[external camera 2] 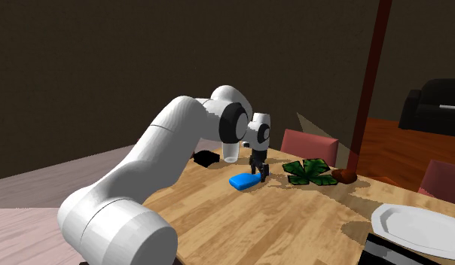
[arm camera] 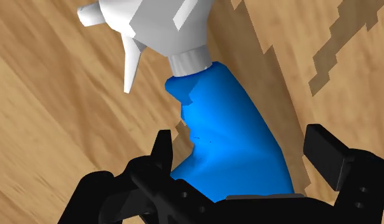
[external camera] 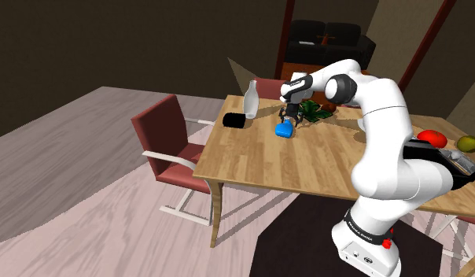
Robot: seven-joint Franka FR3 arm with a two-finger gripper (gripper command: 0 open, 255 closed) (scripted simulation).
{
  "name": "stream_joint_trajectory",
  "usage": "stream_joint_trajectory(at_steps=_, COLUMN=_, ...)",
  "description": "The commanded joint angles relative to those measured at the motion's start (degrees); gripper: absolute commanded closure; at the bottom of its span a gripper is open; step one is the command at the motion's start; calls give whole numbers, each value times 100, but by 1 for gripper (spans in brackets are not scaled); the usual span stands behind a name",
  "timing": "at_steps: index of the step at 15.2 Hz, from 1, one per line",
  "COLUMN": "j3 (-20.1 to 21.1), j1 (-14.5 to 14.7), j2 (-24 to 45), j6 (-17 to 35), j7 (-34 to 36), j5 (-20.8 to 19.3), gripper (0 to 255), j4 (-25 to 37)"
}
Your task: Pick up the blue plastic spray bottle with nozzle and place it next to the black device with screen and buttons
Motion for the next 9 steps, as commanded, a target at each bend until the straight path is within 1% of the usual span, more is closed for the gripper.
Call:
stream_joint_trajectory(at_steps=1, j3=0, j1=3, j2=27, j6=47, j7=3, j5=-2, gripper=0, j4=-17)
stream_joint_trajectory(at_steps=7, j3=0, j1=3, j2=27, j6=45, j7=3, j5=-2, gripper=0, j4=-16)
stream_joint_trajectory(at_steps=8, j3=0, j1=3, j2=27, j6=45, j7=3, j5=-2, gripper=255, j4=-16)
stream_joint_trajectory(at_steps=9, j3=0, j1=3, j2=27, j6=45, j7=3, j5=-2, gripper=255, j4=-16)
